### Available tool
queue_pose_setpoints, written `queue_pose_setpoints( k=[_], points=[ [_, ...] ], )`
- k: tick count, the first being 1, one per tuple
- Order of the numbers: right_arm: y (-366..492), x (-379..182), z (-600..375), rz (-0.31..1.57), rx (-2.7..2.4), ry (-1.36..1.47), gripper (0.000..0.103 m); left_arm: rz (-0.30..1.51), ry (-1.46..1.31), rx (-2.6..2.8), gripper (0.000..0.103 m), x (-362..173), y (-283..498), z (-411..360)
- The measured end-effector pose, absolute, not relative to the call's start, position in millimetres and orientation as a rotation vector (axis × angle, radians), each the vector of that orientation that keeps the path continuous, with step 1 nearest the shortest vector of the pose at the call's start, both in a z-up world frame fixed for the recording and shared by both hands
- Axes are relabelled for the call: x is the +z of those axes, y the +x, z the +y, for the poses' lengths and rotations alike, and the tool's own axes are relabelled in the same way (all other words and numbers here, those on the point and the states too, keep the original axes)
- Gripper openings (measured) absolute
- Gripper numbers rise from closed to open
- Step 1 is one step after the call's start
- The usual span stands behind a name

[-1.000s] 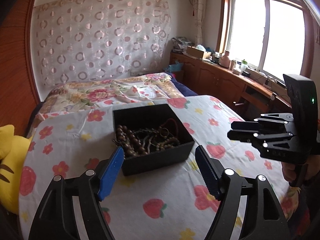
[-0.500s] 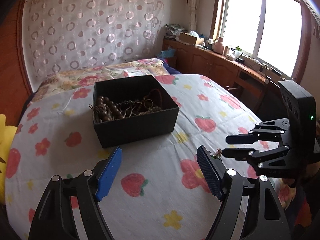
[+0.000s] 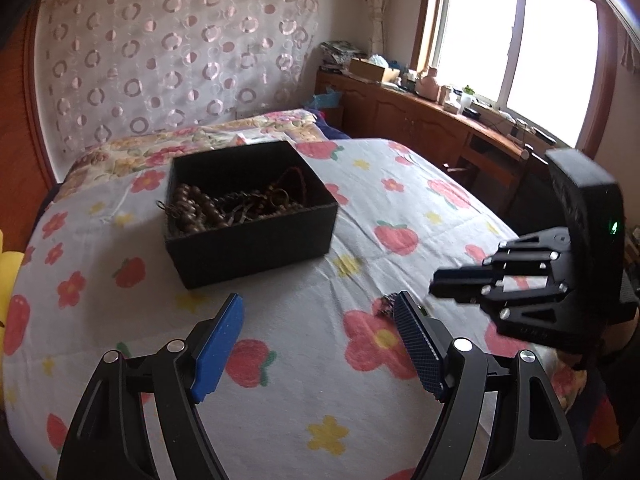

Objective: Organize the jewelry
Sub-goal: 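Grasp the small silver earring with the right tool while the left tool grasps the green-stone pendant, then carry both pieces over the black box and open both tools to drop them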

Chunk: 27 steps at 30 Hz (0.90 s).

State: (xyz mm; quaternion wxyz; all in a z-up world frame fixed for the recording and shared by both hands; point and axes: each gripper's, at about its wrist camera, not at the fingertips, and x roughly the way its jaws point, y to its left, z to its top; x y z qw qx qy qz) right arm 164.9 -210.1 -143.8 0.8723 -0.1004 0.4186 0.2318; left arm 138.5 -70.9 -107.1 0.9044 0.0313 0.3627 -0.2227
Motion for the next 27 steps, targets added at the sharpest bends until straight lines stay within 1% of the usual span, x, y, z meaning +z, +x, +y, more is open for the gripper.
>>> queue_pose_setpoints(
  k=[11,12,14,16,17,20,21,22,23,27],
  points=[
    [152,-135,-249,0.837,0.428,-0.155,0.012,0.836,0.158,-0.562,0.074,-128,140,-123],
    [151,-135,-252,0.835,0.425,-0.149,0.012,0.842,0.166,-0.570,0.072,-129,141,-127],
    [150,-135,-257,0.830,0.419,-0.136,0.012,0.864,0.191,-0.585,0.060,-134,144,-138],
    [150,-135,-261,0.827,0.414,-0.127,0.012,0.891,0.207,-0.597,0.039,-140,146,-148],
    [150,-136,-262,0.826,0.413,-0.125,0.012,0.899,0.218,-0.598,0.035,-142,146,-151],
    [150,-136,-265,0.820,0.412,-0.116,0.012,0.886,0.256,-0.588,0.033,-142,144,-158],
    [150,-136,-266,0.818,0.412,-0.113,0.012,0.886,0.258,-0.587,0.030,-143,143,-159],
    [150,-135,-266,0.816,0.413,-0.107,0.012,0.884,0.263,-0.585,0.021,-143,143,-160],
    [150,-136,-267,0.816,0.413,-0.105,0.012,0.883,0.269,-0.585,0.016,-143,143,-161],
    [150,-136,-266,0.816,0.416,-0.106,0.012,0.850,0.304,-0.591,0.014,-143,137,-166]
  ],
)
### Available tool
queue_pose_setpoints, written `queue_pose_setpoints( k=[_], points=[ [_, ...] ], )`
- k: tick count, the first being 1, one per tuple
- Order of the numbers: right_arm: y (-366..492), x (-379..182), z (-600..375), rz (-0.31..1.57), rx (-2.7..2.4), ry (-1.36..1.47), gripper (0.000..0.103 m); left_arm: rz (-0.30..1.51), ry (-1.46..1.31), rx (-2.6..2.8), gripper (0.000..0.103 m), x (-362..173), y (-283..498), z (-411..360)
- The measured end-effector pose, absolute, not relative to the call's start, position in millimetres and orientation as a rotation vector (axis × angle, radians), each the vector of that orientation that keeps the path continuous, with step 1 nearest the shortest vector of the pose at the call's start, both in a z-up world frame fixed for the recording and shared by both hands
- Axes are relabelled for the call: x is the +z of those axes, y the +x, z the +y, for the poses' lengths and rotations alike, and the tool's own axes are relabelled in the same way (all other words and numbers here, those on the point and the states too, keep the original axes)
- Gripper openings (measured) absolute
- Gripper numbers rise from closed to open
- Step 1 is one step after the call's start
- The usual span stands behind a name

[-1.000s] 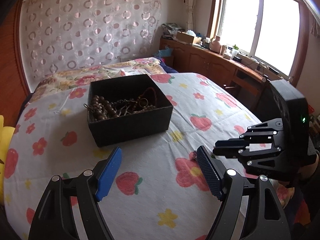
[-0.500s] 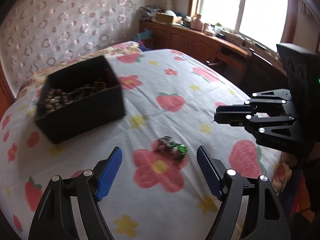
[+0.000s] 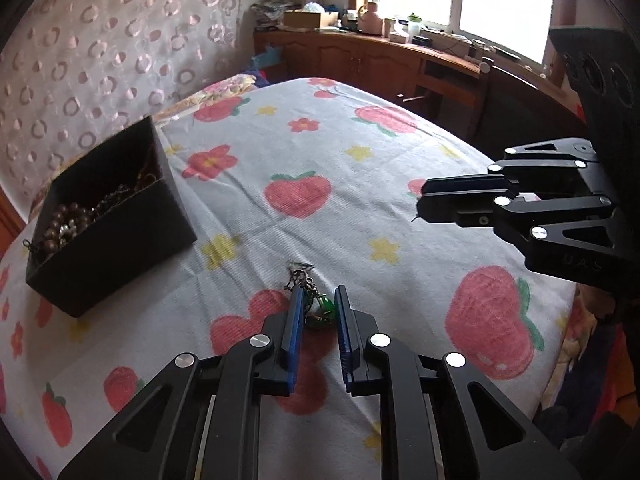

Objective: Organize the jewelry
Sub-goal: 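Carry both pieces over the black box and open both tools to drop them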

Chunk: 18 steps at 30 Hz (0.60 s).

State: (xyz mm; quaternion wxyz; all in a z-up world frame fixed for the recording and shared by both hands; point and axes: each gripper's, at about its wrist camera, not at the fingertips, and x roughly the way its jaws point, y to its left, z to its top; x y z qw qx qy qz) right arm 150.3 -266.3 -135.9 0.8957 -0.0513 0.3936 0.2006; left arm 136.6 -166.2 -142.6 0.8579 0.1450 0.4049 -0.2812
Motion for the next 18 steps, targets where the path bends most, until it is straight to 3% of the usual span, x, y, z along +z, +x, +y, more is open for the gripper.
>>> queue_pose_setpoints(
  k=[18],
  points=[
    [163,-106,-238,0.750,0.455,-0.120,0.012,0.718,0.173,-0.514,0.014,-80,145,-113]
  ],
)
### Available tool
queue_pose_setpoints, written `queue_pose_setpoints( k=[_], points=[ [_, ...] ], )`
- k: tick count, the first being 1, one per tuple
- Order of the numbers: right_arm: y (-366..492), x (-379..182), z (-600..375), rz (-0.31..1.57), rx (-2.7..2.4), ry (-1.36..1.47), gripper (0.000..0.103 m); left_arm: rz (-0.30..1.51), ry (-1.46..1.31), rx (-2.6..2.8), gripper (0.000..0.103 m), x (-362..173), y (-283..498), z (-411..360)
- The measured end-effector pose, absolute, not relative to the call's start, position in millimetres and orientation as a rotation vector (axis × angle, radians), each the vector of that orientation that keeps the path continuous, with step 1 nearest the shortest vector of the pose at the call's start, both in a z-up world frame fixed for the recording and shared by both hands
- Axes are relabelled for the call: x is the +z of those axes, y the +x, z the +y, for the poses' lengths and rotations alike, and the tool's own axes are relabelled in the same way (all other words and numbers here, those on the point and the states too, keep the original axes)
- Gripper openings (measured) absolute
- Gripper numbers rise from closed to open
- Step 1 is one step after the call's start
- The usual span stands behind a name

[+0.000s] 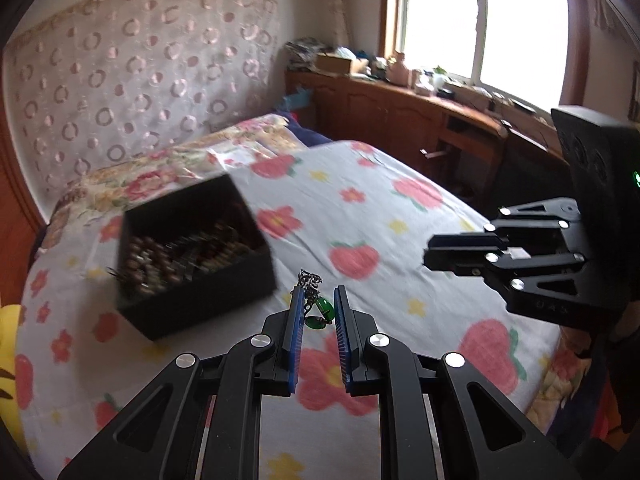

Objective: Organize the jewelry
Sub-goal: 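Carry both pieces over the black box and open both tools to drop them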

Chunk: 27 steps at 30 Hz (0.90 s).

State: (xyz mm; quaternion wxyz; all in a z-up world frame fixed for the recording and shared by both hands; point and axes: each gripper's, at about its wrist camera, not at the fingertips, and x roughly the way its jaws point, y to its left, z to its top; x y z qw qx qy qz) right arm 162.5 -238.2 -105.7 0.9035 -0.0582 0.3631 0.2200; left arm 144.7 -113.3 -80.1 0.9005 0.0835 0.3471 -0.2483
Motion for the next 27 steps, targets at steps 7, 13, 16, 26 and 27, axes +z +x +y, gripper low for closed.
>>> queue_pose_setpoints(
  k=[7,13,16,26,27],
  points=[
    [183,-86,-213,0.710,0.475,-0.137,0.012,0.673,0.116,-0.441,0.014,-61,167,-81],
    [204,-71,-190,0.683,0.485,-0.140,0.012,0.654,0.092,-0.388,0.014,-51,190,-61],
    [214,-67,-179,0.676,0.492,-0.141,0.012,0.654,0.081,-0.367,0.014,-50,205,-56],
    [249,-76,-142,0.716,0.519,-0.147,0.012,0.686,0.035,-0.321,0.014,-66,221,-35],
    [252,-78,-141,0.723,0.519,-0.142,0.012,0.684,0.030,-0.321,0.017,-66,220,-34]
  ],
)
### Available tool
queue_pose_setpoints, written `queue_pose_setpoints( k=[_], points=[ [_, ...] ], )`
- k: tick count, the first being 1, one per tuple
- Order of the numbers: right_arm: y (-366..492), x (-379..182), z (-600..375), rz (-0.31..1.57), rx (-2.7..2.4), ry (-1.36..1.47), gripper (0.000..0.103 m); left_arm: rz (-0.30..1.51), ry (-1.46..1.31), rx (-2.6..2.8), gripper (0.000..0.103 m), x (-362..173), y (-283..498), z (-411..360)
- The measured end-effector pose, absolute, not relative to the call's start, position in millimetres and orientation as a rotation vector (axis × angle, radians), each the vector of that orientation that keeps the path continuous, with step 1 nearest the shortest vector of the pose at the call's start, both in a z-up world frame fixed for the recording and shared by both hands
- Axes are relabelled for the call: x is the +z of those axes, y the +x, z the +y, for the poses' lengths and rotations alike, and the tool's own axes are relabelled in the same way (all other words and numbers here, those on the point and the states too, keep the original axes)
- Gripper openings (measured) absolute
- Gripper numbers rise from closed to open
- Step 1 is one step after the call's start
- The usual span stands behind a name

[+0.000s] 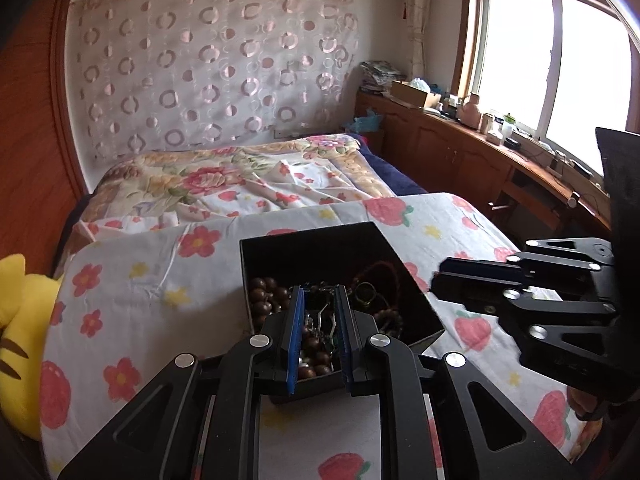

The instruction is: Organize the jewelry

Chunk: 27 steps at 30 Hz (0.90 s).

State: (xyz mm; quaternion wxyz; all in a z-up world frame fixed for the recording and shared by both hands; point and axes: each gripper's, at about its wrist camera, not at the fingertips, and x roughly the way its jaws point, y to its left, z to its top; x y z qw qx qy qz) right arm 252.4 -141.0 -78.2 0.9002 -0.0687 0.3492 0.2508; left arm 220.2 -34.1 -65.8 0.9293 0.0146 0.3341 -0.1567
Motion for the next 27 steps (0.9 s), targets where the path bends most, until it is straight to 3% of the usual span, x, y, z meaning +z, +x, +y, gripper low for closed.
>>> queue_pose_setpoints(
  k=[5,11,15,19,21,25,27],
  points=[
    [270,-87,-136,0.747,0.513,-0.130,0.012,0.659,0.015,-0.311,0.031,-60,213,-27],
    [279,-95,-132,0.757,0.494,-0.129,0.014,0.612,0.013,-0.281,0.065,-49,199,-14],
    [275,-93,-132,0.739,0.484,-0.133,0.040,0.579,0.016,-0.249,0.080,-40,186,-8],
    [265,-85,-137,0.711,0.468,-0.122,0.043,0.549,0.012,-0.216,0.092,-33,174,-2],
    [255,-79,-141,0.691,0.453,-0.114,0.048,0.533,0.011,-0.203,0.095,-29,166,-1],
    [226,-66,-153,0.633,0.423,-0.089,0.073,0.497,0.027,-0.161,0.096,-23,147,-2],
    [205,-60,-157,0.600,0.404,-0.076,0.080,0.493,0.025,-0.148,0.096,-22,141,-2]
  ],
)
